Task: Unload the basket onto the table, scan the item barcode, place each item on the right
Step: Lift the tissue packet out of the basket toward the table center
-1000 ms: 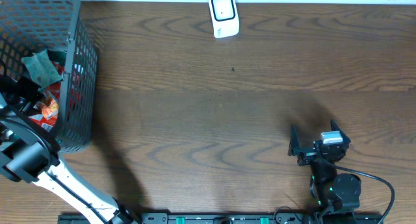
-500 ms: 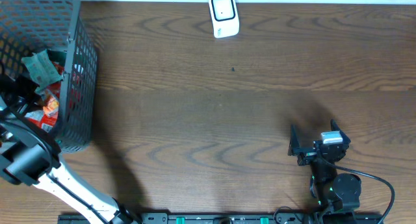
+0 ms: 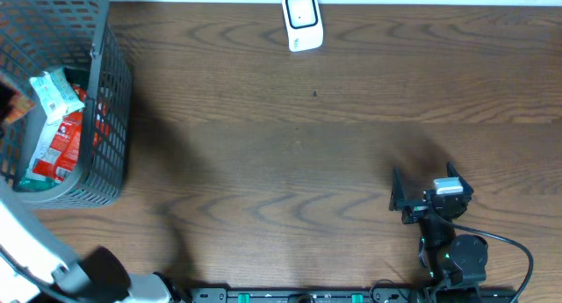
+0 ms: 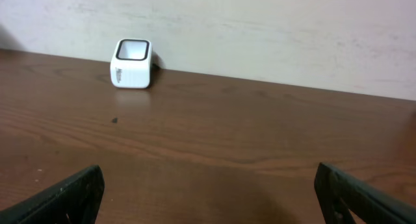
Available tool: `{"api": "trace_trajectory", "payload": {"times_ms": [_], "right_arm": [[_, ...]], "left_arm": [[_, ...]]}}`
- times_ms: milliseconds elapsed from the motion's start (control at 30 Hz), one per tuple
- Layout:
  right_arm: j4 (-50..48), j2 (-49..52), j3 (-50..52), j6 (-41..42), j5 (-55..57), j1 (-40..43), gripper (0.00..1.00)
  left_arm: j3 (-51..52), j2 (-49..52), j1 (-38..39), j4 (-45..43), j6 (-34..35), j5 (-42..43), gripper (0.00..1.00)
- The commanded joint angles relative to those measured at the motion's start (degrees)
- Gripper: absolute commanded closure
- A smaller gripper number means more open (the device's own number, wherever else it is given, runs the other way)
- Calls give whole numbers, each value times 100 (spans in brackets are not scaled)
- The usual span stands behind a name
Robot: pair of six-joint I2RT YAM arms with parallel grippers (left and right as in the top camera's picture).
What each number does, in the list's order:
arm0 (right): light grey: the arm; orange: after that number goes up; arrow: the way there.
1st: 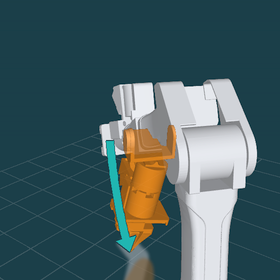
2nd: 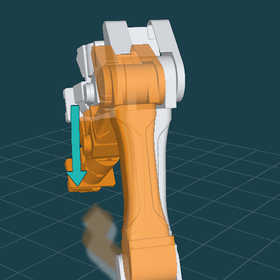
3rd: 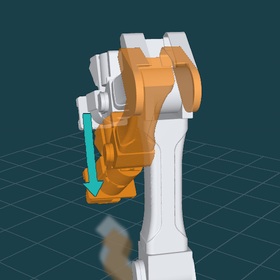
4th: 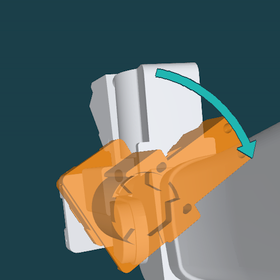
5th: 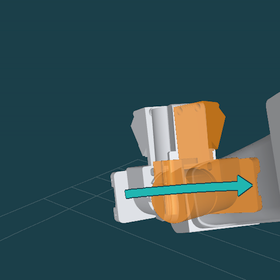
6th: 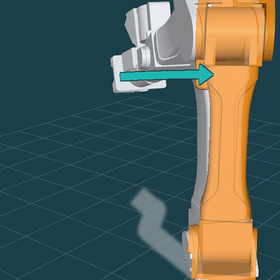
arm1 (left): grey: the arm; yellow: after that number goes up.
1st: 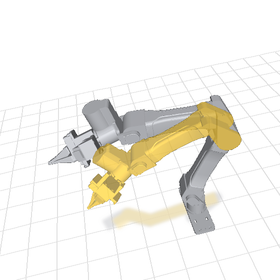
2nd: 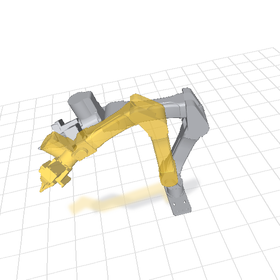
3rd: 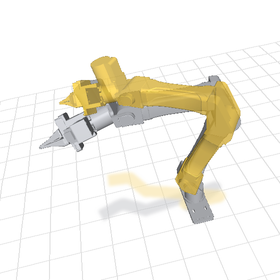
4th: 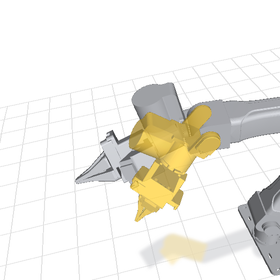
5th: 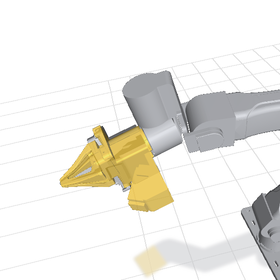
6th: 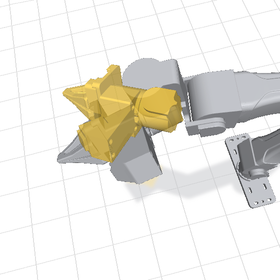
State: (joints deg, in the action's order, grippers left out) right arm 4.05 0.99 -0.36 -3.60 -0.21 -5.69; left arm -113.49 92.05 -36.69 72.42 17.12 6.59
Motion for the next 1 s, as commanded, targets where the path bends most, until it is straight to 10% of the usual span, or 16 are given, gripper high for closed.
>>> {"api": "trace_trajectory", "payload": {"times_ms": [0, 400, 967], "right_arm": [[22, -24, 4, -31, 35, 9, 1], [22, -24, 4, -31, 33, 9, 1], [22, -24, 4, -31, 35, 9, 1]], "left_arm": [[-52, -608, 1038, 94, 160, -1156, 93], [184, -654, 5235, 811, 1191, -4017, 93], [728, 2400, 8032, -321, 1954, -3974, 93]]}}
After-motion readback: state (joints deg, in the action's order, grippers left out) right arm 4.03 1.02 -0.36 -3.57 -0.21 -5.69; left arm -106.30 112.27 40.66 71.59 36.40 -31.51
